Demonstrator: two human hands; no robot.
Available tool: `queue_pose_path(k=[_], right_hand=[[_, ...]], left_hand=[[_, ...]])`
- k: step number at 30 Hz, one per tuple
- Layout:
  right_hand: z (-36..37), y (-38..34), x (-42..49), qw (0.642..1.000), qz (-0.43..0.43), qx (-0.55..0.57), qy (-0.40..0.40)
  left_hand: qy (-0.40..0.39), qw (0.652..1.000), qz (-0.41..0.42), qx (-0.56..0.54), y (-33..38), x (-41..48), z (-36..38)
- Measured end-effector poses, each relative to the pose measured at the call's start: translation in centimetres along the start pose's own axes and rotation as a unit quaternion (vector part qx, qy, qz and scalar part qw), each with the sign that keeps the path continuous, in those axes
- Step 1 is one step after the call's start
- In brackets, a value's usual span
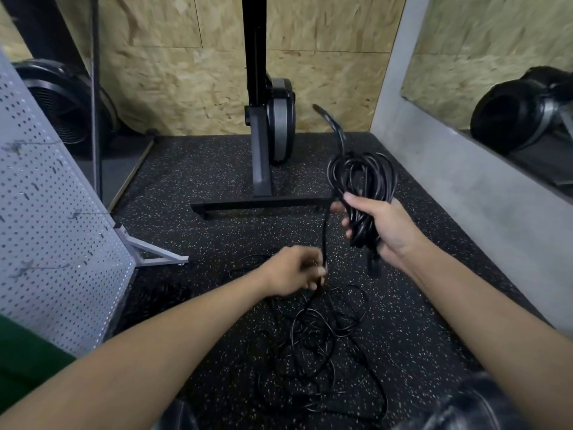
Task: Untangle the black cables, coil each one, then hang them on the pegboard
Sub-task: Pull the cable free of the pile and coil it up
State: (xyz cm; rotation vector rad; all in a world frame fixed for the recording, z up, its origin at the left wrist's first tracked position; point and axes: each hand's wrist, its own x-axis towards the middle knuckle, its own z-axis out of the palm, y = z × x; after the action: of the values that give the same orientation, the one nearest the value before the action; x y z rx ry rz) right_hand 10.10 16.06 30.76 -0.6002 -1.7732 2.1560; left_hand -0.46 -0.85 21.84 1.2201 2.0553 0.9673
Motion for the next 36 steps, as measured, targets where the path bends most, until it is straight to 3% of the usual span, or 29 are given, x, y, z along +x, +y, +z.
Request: queue_pose_path(k=[3, 5, 8, 12, 14, 17, 19, 22, 24, 28, 30, 32, 34, 36], right_hand=[[-1.3, 1.5, 0.3, 0.981, 0.028, -0.193, -0.007], [-1.6, 2.6, 0.2, 0.968, 0.09, -0.233, -0.041], [-0.7, 3.3, -0.5, 0.965, 0.156, -0.195, -0.078], [1.1, 3.5, -1.1, 0.966, 0.181, -0.15, -0.105], [1.6, 3.3, -1.2, 0.967, 0.172, -0.129, -0.138], [1.8, 3.2, -1.0, 0.977, 0.159, -0.098, -0.1], [1.8, 3.1, -0.8, 0.984, 0.133, -0.103, -0.056], [1.6, 3.0, -0.3, 0.986, 0.099, -0.132, 0.006], [1.3, 2.7, 0.2, 0.974, 0.087, -0.209, 0.03], [0.0, 3.1, 1.3, 0.935, 0.073, -0.346, 0.025], [-0.1, 2.5, 0.8, 0.927, 0.052, -0.37, 0.019], [0.1, 2.0, 0.2, 0.919, 0.033, -0.393, 0.013], [0.3, 1.8, -0.3, 0.899, 0.009, -0.438, -0.003], [0.4, 1.8, -0.6, 0.88, -0.015, -0.474, -0.012]], left_hand=[[0.091, 0.995, 0.036, -0.03, 1.5, -0.4, -2.4], [0.165, 0.979, 0.058, -0.1, 2.7, -0.5, -4.2], [0.249, 0.93, 0.068, -0.263, 4.4, -0.4, -6.1], [0.291, 0.849, 0.071, -0.436, 6.6, -0.5, -6.7], [0.309, 0.818, 0.062, -0.482, 7.0, -0.3, -6.7], [0.35, 0.794, 0.031, -0.496, 5.8, 0.1, -7.1], [0.344, 0.808, -0.02, -0.478, 4.8, -0.2, -7.0], [0.284, 0.879, -0.099, -0.369, 3.9, -0.9, -6.0], [0.268, 0.912, -0.121, -0.287, 3.7, -0.9, -5.4], [0.343, 0.919, -0.133, -0.144, 3.7, -1.3, -5.2], [0.377, 0.919, -0.063, -0.096, 3.9, -1.7, -5.0], [0.399, 0.914, 0.062, -0.035, 4.8, -2.3, -5.0], [0.382, 0.906, 0.171, 0.069, 5.4, -2.3, -4.8], [0.34, 0.905, 0.218, 0.136, 5.6, -2.0, -4.7]])
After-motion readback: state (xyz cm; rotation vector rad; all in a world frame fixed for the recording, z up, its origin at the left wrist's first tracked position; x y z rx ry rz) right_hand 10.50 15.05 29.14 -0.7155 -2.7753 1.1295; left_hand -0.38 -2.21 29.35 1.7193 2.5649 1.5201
